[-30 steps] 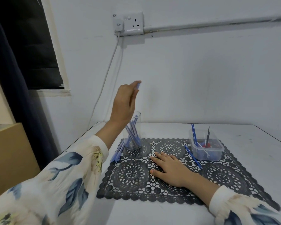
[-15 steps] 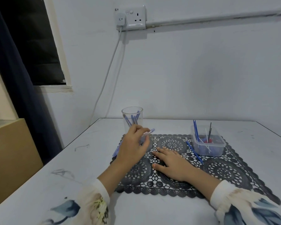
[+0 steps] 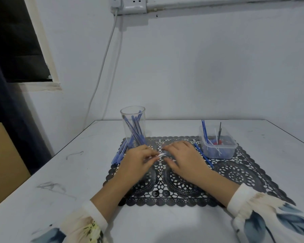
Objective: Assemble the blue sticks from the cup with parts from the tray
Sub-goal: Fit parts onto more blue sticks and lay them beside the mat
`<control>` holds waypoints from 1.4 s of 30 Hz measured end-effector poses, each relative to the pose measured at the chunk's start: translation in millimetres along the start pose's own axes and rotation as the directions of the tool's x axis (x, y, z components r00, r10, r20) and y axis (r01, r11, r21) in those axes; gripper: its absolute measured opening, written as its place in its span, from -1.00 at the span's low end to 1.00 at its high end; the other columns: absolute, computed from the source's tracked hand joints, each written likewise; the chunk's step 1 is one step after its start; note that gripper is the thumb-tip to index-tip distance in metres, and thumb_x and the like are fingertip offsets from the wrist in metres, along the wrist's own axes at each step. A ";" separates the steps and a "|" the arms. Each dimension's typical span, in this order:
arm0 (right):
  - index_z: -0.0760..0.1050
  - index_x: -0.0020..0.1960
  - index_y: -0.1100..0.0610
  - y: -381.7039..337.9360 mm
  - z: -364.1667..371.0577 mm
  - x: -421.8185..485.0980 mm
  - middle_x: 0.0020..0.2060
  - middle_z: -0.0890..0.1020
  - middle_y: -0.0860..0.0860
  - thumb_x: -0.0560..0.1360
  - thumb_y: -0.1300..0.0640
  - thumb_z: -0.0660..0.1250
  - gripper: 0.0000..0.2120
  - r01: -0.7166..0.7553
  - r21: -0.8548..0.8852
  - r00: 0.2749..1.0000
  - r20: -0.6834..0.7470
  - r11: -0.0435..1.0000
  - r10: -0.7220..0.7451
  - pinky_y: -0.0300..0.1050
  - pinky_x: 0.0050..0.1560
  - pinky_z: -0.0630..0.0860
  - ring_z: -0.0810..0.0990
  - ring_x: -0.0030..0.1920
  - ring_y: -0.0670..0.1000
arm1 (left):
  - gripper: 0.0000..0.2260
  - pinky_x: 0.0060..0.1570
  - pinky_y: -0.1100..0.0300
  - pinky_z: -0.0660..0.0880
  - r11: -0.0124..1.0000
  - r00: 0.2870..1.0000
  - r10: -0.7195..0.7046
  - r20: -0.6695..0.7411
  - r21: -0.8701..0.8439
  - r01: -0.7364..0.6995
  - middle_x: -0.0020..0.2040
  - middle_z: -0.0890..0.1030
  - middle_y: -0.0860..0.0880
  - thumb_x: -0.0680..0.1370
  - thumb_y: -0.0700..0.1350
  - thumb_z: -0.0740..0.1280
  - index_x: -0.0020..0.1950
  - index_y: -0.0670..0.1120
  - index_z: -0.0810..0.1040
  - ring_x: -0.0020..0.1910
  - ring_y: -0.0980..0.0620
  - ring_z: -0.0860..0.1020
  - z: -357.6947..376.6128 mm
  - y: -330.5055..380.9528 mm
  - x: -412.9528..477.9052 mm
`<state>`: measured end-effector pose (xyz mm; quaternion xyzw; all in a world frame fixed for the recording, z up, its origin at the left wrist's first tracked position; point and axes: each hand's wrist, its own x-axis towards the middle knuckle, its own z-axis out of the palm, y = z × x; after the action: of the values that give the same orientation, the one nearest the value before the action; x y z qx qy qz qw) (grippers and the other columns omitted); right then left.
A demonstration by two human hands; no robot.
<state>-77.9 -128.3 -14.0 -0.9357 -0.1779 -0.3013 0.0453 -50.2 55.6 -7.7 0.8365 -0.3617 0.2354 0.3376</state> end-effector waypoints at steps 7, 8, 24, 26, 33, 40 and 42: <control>0.59 -0.12 0.07 0.6 -6.4 0.4 -0.22 0.64 -0.05 0.47 -0.03 0.12 -0.70 0.090 -0.081 0.993 -0.068 0.993 -0.096 -0.05 0.01 0.53 0.62 -0.16 -0.02 | -0.82 -0.11 0.26 0.54 1.000 0.999 0.030 0.020 0.001 -0.030 -0.14 0.62 0.10 0.42 -0.08 0.45 0.00 -0.06 0.65 -0.20 0.23 0.54 -0.2 9.9 -1.0; 0.59 -0.14 0.07 1.9 -6.7 0.7 -0.23 0.64 -0.04 0.47 -0.01 0.17 -0.74 0.096 -0.088 0.992 -0.074 0.992 -0.102 -0.04 0.00 0.54 0.62 -0.17 -0.01 | -0.81 -0.10 0.25 0.54 0.999 0.999 0.030 0.026 0.012 -0.030 -0.13 0.62 0.10 0.42 -0.09 0.45 0.01 -0.06 0.65 -0.19 0.22 0.54 -0.7 10.6 -1.1; 0.63 -0.19 0.12 5.7 -10.4 1.1 -0.30 0.64 -0.01 0.43 0.14 0.24 -0.81 0.184 -0.142 0.942 -0.255 0.973 -0.216 -0.12 -0.14 0.53 0.61 -0.26 0.03 | -0.79 -0.19 0.18 0.54 0.984 0.992 -0.128 0.022 0.130 0.124 -0.19 0.69 0.04 0.51 -0.02 0.35 0.12 0.03 0.62 -0.29 0.10 0.58 -6.2 19.0 -2.2; 0.63 -0.18 0.12 9.2 -8.3 0.7 -0.30 0.64 -0.02 0.44 0.12 0.17 -0.75 0.210 -0.162 0.932 -0.264 0.964 -0.248 -0.12 -0.14 0.52 0.60 -0.25 0.02 | -0.77 -0.25 0.25 0.47 0.974 0.973 -0.207 0.096 0.111 0.197 -0.23 0.67 0.02 0.53 -0.02 0.32 0.16 0.02 0.60 -0.40 0.15 0.48 -5.9 22.5 -1.0; 0.62 -0.20 0.13 11.7 -4.5 -1.1 -0.35 0.61 -0.01 0.42 0.25 0.28 -0.86 0.308 -0.212 0.891 -0.279 0.928 -0.359 -0.10 -0.06 0.37 0.55 -0.30 0.03 | -0.86 -0.48 0.32 0.26 0.837 0.831 -0.449 0.329 -0.172 0.520 -0.54 0.46 0.08 0.54 -0.08 0.32 -0.15 0.02 0.66 -0.61 0.20 0.27 -8.9 23.2 3.6; 0.63 -0.14 0.16 9.4 -7.0 0.4 -0.31 0.64 0.01 0.45 0.18 0.24 -0.81 0.307 -0.143 0.915 -0.228 0.941 -0.333 -0.14 -0.13 0.51 0.60 -0.26 0.02 | -0.81 -0.54 0.36 0.22 0.824 0.826 -0.481 0.293 -0.170 0.540 -0.56 0.40 0.08 0.56 -0.06 0.29 -0.15 -0.04 0.66 -0.64 0.20 0.24 -8.8 25.0 3.1; 0.64 -0.10 0.17 8.2 -7.9 1.2 -0.28 0.65 0.01 0.42 0.17 0.14 -0.70 0.285 -0.071 0.937 -0.190 0.956 -0.294 -0.16 -0.18 0.54 0.61 -0.24 0.03 | -0.82 -0.47 0.29 0.28 0.890 0.873 -0.436 0.218 -0.038 0.454 -0.54 0.45 0.09 0.56 -0.01 0.27 -0.10 0.01 0.66 -0.58 0.20 0.31 -9.5 24.2 1.5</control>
<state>-78.3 -137.1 -6.7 -0.8654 -0.3019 -0.3999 -0.0017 -69.1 49.5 9.1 0.9011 -0.2020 0.0485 0.3807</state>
